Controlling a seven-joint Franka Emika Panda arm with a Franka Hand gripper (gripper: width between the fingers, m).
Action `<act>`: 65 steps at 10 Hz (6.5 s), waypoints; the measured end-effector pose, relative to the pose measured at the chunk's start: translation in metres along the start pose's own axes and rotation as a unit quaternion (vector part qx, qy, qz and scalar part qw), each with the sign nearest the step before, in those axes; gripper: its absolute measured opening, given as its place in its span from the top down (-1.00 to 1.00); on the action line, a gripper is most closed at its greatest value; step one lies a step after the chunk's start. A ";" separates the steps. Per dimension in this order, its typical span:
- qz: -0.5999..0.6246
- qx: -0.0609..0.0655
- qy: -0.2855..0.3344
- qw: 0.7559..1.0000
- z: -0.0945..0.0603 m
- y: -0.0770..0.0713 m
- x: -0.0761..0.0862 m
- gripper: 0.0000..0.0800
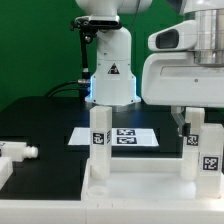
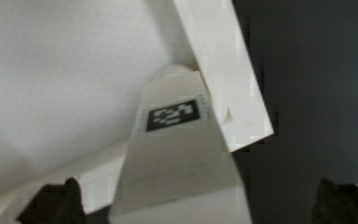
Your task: Assemble desk
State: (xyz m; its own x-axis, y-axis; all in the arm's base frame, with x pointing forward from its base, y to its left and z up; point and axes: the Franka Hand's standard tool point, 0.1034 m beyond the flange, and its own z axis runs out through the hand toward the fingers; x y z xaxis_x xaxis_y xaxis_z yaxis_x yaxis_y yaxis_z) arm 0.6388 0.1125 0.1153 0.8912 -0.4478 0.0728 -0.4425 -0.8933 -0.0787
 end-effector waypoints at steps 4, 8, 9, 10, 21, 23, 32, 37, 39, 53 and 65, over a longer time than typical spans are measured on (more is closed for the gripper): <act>0.076 -0.001 0.000 0.997 0.000 0.001 0.000 0.29; 0.406 0.001 0.007 0.914 0.001 -0.001 -0.003 0.29; 0.486 0.004 0.005 0.874 0.001 -0.002 -0.004 0.29; 0.556 0.013 -0.003 0.831 0.001 -0.003 -0.003 0.29; 0.130 0.005 0.013 0.991 0.005 -0.002 -0.004 -0.62; -0.008 0.003 0.029 1.000 0.001 -0.008 -0.001 -0.62; 0.425 -0.001 0.006 0.905 0.003 0.001 -0.001 0.28; 0.625 0.013 -0.009 0.780 0.003 -0.002 -0.002 0.27; 0.709 0.039 -0.013 0.704 0.004 -0.001 0.005 0.27; 0.609 0.065 -0.015 0.790 -0.032 0.015 0.004 -0.62; 0.458 0.103 -0.021 0.883 -0.079 0.146 0.022 -0.62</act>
Offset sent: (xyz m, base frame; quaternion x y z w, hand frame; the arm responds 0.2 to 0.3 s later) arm 0.0000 0.0000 0.0000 0.0000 0.0000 0.1296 0.9916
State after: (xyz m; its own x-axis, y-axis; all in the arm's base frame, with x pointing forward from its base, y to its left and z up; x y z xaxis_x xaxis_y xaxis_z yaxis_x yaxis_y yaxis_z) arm 0.5862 -0.0309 0.1838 0.1749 -0.9728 -0.1515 -0.9551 -0.1303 -0.2660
